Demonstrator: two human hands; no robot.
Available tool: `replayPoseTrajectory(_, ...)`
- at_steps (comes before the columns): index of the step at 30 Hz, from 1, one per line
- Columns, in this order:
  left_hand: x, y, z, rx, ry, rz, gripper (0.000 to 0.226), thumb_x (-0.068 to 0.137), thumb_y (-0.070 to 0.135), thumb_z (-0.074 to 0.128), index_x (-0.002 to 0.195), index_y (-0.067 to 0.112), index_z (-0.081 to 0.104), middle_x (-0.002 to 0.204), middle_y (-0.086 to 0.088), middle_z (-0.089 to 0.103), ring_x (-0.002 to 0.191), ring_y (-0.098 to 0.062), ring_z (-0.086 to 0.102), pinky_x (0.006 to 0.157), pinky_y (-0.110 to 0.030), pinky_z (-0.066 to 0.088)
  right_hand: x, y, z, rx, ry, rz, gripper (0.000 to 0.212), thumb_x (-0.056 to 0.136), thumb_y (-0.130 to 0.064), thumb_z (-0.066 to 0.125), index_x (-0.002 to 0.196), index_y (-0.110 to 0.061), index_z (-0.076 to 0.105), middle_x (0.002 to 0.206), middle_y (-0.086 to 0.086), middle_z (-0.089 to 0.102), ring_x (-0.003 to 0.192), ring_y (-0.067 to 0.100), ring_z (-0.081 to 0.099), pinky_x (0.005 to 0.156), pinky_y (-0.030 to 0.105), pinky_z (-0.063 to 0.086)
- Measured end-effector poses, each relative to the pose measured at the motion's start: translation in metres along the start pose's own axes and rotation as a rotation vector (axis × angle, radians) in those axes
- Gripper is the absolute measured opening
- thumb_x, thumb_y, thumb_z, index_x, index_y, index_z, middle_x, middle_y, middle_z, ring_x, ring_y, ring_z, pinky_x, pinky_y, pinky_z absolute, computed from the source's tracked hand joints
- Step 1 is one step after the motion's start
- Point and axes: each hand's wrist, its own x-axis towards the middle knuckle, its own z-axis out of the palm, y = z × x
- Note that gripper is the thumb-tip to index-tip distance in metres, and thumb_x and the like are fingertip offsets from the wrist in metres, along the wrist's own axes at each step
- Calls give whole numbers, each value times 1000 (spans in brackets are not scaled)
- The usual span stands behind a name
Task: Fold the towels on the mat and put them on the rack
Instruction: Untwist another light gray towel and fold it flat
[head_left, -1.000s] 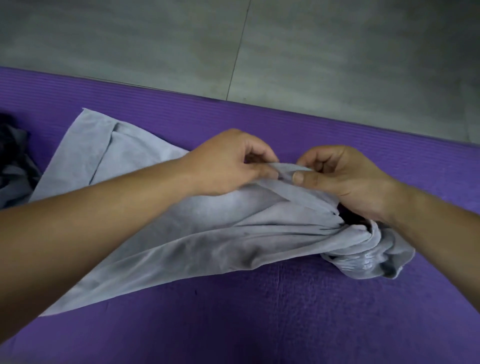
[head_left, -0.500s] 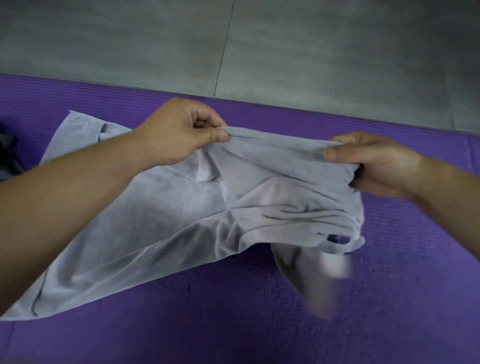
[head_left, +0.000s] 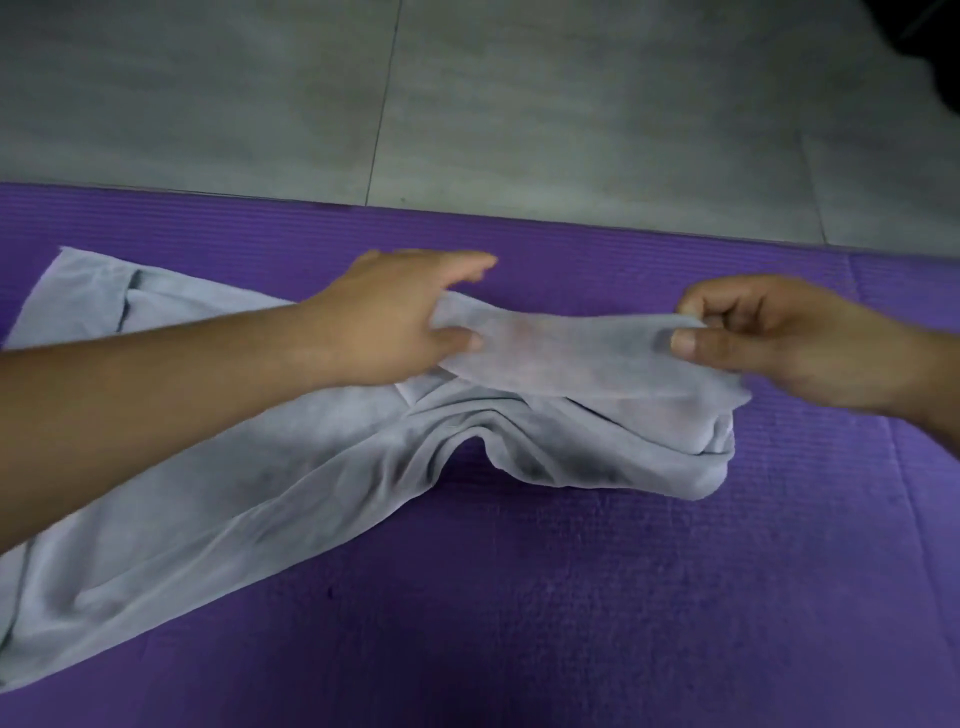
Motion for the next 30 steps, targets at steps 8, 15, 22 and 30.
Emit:
replayPoseTrajectory(8,47,98,22,-298,-177,284,14,94,33,70,102,23,75,93,11,75,89,-5,68,83,-30,50,-39,6,0,-38,-17,20,24,79,-36,75,75,-14,67,67,5,64,61,12,58,59,21,49)
replayPoseTrajectory(15,83,101,31,-451,-97,182,7,92,26,73,89,21,76,90,6,76,87,-10,69,87,-32,52,-78,40,-30,-513,-107,355,42,81,-64,63,87,-23,71,79,-10,71,72,6,66,69,29,56)
replayPoseTrajectory(22,117,118,60,-387,10,48,15,95,29,69,88,16,72,78,9,65,68,-4,54,70,-26,45,-131,106,-74,158,343,316,44,79,-46,81,93,-5,72,90,11,75,81,21,71,74,35,55)
replayPoseTrajectory(30,138,147,103,-524,-79,-14,13,91,30,74,85,18,74,72,12,64,63,1,54,62,-14,45,-148,179,-65,839,582,293,28,83,-17,69,107,-4,70,106,13,75,98,24,73,74,30,61)
